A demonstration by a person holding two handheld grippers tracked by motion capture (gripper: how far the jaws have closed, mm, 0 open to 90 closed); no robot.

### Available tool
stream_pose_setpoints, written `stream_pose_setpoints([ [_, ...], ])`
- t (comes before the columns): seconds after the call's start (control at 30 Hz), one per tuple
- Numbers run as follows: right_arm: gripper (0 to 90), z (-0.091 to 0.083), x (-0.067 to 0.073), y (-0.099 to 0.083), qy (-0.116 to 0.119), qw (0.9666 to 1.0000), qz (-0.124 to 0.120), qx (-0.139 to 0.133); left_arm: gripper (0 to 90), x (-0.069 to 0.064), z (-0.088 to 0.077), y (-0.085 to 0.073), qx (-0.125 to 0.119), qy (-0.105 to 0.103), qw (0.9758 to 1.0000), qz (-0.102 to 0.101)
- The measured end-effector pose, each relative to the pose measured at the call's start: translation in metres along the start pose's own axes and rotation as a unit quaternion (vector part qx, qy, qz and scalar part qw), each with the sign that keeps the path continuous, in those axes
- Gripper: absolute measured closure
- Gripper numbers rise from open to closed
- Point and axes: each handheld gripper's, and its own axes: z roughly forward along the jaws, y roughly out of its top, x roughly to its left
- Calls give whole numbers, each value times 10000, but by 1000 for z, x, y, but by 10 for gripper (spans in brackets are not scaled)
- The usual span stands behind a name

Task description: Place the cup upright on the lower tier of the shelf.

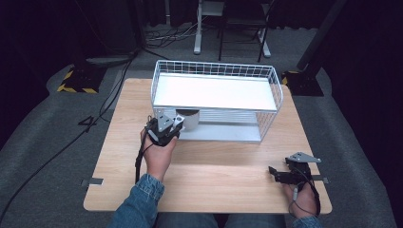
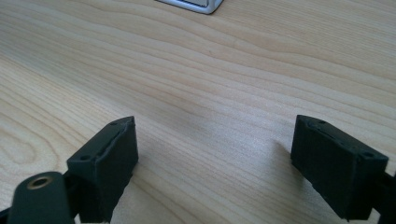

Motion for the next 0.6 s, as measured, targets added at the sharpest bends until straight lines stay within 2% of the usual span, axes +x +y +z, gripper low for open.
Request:
stream_pose_setpoints([
  [0.23, 149, 0, 0, 0, 3, 10000, -10, -4, 713, -2, 16, -2, 76, 145, 9998, -92],
  [0.6, 149, 0, 0, 0, 2, 10000, -12, -5, 713, 0, 31, -7, 309, 143, 9991, -251],
])
